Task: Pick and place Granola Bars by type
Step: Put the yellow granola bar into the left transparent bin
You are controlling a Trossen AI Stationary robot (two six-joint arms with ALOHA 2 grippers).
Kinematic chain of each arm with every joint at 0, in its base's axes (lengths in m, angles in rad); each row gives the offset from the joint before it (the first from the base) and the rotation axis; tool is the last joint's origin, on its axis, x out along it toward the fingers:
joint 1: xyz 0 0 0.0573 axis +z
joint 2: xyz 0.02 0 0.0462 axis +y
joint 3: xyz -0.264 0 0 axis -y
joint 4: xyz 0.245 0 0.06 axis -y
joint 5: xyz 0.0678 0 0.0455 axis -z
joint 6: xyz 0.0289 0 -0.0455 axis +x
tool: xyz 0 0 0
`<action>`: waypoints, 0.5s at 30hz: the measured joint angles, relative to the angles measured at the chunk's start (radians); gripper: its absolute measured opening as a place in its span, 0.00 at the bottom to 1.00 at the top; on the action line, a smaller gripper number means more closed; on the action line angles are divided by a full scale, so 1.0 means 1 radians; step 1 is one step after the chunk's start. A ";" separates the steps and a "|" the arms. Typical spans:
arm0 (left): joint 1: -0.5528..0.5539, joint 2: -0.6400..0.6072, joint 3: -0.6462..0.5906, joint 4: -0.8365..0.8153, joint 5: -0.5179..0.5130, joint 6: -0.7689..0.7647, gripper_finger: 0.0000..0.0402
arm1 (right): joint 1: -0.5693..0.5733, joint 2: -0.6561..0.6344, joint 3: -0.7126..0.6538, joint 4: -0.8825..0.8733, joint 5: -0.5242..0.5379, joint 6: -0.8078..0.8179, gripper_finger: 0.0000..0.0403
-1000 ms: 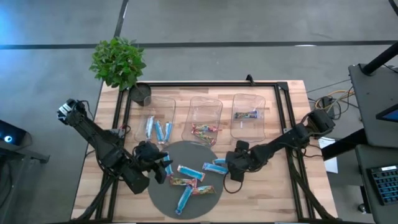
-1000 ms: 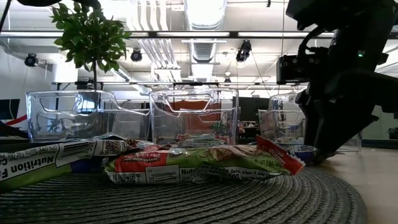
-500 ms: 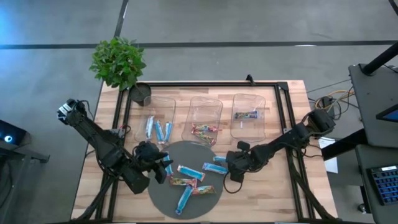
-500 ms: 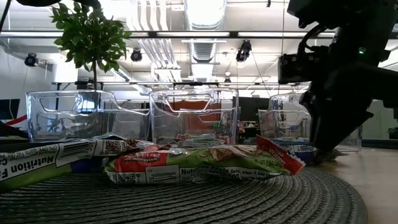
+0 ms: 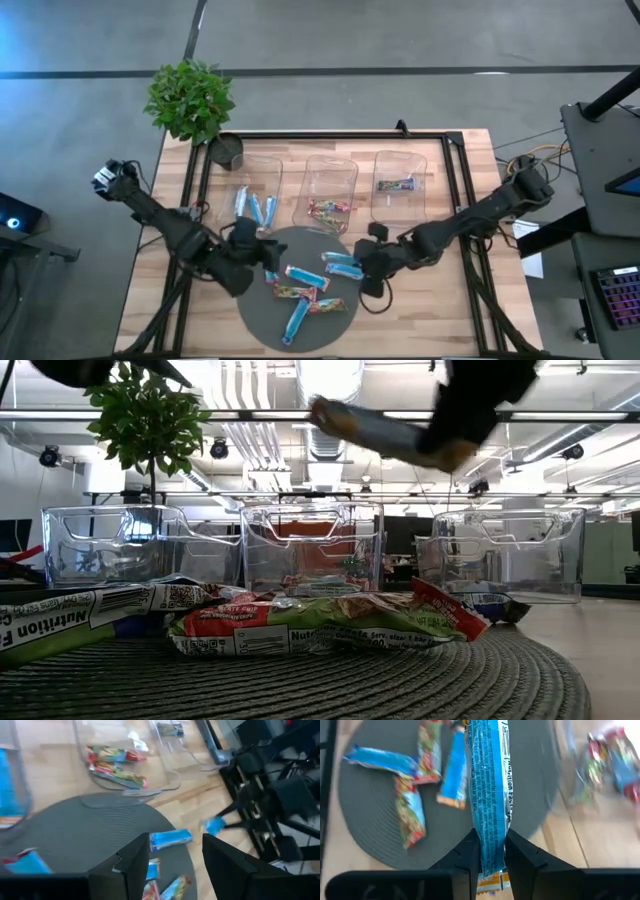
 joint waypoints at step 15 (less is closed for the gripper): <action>0.196 0.013 -0.030 0.258 0.244 0.133 0.41 | -0.016 0.076 0.151 -0.105 0.104 -0.164 0.17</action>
